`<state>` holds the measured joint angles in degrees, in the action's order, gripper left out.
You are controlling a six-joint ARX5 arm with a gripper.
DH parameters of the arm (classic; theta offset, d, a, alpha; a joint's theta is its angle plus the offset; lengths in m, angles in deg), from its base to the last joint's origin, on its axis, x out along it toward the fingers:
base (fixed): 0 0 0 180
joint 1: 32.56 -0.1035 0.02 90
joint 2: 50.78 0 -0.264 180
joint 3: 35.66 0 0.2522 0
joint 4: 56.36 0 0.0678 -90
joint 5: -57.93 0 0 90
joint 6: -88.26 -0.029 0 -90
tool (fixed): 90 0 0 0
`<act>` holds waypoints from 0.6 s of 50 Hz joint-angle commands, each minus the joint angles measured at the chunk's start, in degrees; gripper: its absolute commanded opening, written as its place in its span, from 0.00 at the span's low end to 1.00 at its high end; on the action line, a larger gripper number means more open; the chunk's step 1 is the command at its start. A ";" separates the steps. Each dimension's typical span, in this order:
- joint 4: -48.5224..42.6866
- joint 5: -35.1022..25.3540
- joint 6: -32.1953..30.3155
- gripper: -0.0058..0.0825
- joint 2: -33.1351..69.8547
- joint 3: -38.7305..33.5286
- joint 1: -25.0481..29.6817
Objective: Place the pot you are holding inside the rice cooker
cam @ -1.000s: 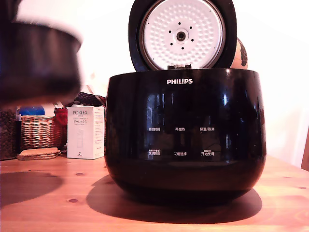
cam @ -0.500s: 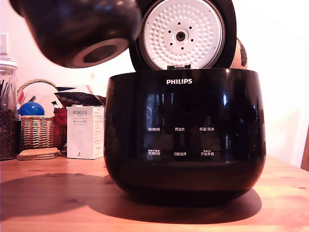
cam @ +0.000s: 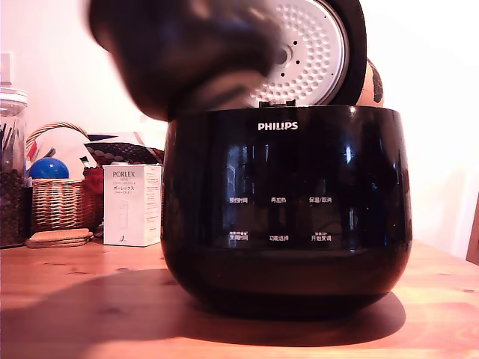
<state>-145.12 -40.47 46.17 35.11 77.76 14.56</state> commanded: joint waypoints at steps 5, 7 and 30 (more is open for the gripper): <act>3.15 -0.24 -0.37 0.04 1.75 3.43 1.84; 3.13 -0.28 -0.39 0.04 2.67 4.24 2.23; 3.08 0.00 -4.92 0.04 10.21 9.86 4.33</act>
<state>-143.44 -40.58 42.02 45.25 85.94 18.69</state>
